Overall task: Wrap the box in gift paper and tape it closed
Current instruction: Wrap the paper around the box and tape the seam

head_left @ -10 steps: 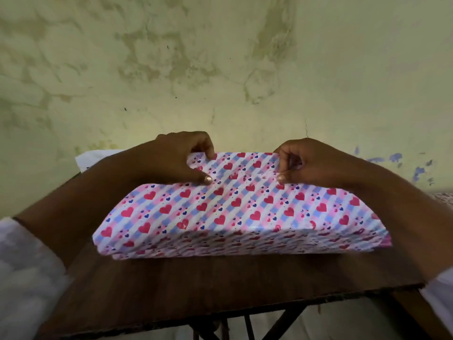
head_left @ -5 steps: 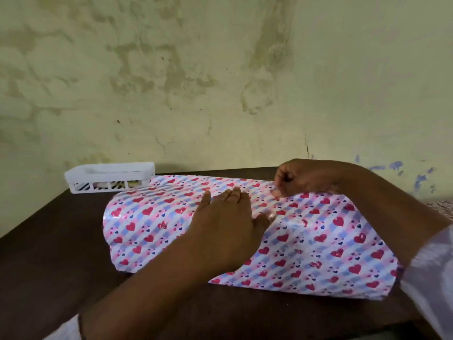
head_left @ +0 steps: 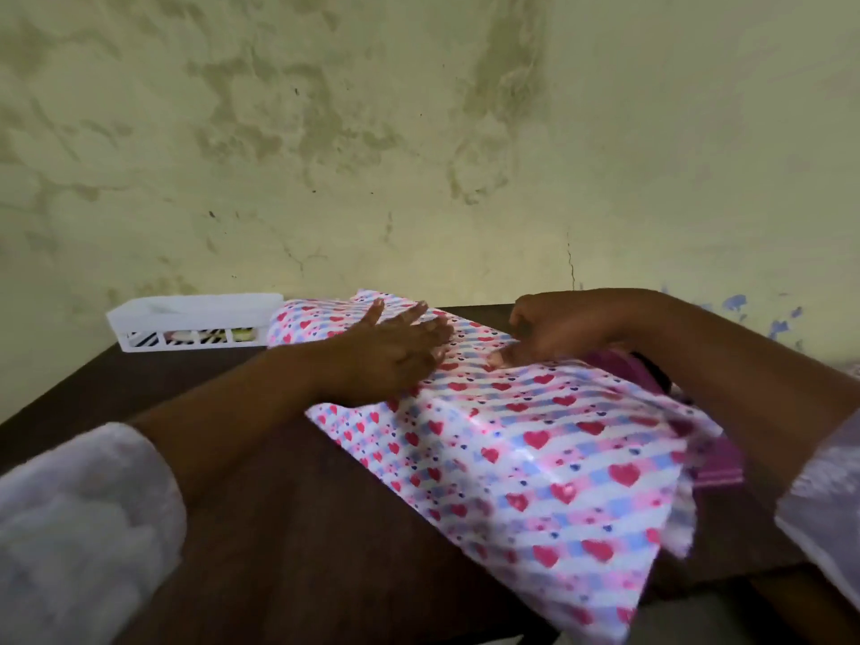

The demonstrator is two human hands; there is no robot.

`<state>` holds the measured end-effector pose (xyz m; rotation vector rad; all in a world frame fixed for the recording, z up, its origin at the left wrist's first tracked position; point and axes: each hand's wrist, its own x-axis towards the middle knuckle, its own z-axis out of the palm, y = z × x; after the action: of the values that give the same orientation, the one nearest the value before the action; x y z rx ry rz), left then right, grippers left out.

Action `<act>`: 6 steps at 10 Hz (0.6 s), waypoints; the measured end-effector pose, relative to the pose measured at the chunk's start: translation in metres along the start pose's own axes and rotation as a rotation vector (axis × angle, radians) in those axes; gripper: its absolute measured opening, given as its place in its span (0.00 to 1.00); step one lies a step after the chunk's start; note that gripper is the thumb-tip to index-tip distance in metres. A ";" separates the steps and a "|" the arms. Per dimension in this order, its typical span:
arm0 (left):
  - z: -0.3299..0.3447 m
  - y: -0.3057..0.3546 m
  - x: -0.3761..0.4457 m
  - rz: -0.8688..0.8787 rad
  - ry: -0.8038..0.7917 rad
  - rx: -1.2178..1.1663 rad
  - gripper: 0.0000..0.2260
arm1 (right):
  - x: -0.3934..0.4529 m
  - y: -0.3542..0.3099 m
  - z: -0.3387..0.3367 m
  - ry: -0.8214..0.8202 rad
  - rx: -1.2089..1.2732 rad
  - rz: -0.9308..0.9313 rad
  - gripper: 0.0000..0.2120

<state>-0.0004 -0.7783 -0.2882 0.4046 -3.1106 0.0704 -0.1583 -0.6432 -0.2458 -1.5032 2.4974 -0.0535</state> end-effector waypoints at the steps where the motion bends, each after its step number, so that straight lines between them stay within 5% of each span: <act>1: -0.006 -0.009 0.005 -0.019 -0.031 0.102 0.23 | -0.009 -0.009 0.006 -0.001 0.051 0.057 0.38; 2: -0.018 0.000 0.004 -0.209 -0.032 0.338 0.24 | -0.022 -0.023 0.008 -0.071 0.075 0.114 0.39; 4: -0.008 0.045 0.009 -0.324 -0.159 0.159 0.24 | -0.038 -0.041 0.020 -0.075 0.190 0.050 0.34; 6: 0.003 0.013 0.002 -0.193 -0.064 -0.008 0.29 | -0.089 -0.012 0.049 0.023 0.825 -0.146 0.24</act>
<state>-0.0056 -0.7664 -0.2915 0.7181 -3.1138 0.0443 -0.0978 -0.5666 -0.2763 -1.2836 1.9541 -0.9864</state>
